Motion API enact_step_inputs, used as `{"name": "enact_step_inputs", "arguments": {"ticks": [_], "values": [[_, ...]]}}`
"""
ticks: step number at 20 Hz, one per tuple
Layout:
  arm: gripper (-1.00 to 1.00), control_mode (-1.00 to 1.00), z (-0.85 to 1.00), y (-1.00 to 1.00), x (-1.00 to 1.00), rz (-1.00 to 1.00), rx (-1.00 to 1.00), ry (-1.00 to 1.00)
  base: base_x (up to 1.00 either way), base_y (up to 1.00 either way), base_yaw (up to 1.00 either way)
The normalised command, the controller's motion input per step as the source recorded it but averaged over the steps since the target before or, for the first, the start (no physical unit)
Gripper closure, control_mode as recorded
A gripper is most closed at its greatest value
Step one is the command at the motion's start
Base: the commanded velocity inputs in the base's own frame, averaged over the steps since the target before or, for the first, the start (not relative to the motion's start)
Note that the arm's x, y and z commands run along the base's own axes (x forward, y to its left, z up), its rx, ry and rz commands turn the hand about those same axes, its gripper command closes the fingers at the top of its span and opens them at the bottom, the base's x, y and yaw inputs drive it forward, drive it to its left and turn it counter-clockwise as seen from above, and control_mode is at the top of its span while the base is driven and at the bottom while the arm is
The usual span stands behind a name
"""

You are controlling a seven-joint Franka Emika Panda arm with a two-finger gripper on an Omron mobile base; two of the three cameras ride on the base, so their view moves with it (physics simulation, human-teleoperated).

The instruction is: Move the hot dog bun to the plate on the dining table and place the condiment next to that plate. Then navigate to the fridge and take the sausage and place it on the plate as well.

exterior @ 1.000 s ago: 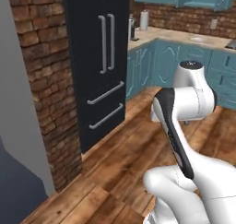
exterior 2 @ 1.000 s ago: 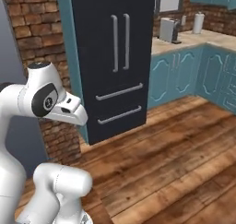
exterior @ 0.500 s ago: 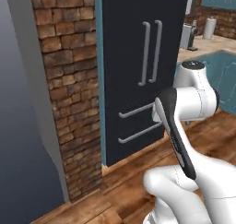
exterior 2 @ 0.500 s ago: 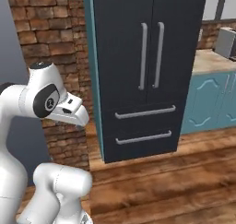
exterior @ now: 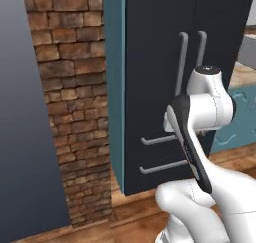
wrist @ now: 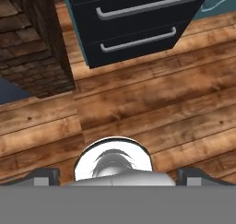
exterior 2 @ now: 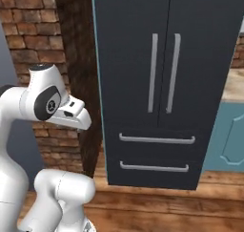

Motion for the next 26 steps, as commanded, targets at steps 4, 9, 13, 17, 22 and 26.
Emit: {"name": "enact_step_inputs", "arguments": {"ticks": [4, 9, 13, 17, 22, 26], "values": [[-1.00, 1.00, 0.00, 0.00, 0.00, 0.00, 0.00, 0.00, 0.38, -1.00, 0.37], [-1.00, 1.00, 0.00, 0.00, 0.00, 0.00, 0.00, 0.00, 0.37, -0.80, 0.23], [-1.00, 1.00, 0.00, 0.00, 0.00, 0.00, 0.00, 0.00, 0.42, -0.63, 0.16], [-1.00, 1.00, 0.00, 0.00, 0.00, 0.00, 0.00, 0.00, 0.38, -0.27, 0.04], [-1.00, 1.00, 0.00, 0.00, 0.00, 0.00, 0.00, 0.00, 0.60, 0.00, -0.11], [-1.00, 1.00, 0.00, 0.00, 0.00, 0.00, 0.00, 0.00, 0.59, -0.05, -0.22]]}}
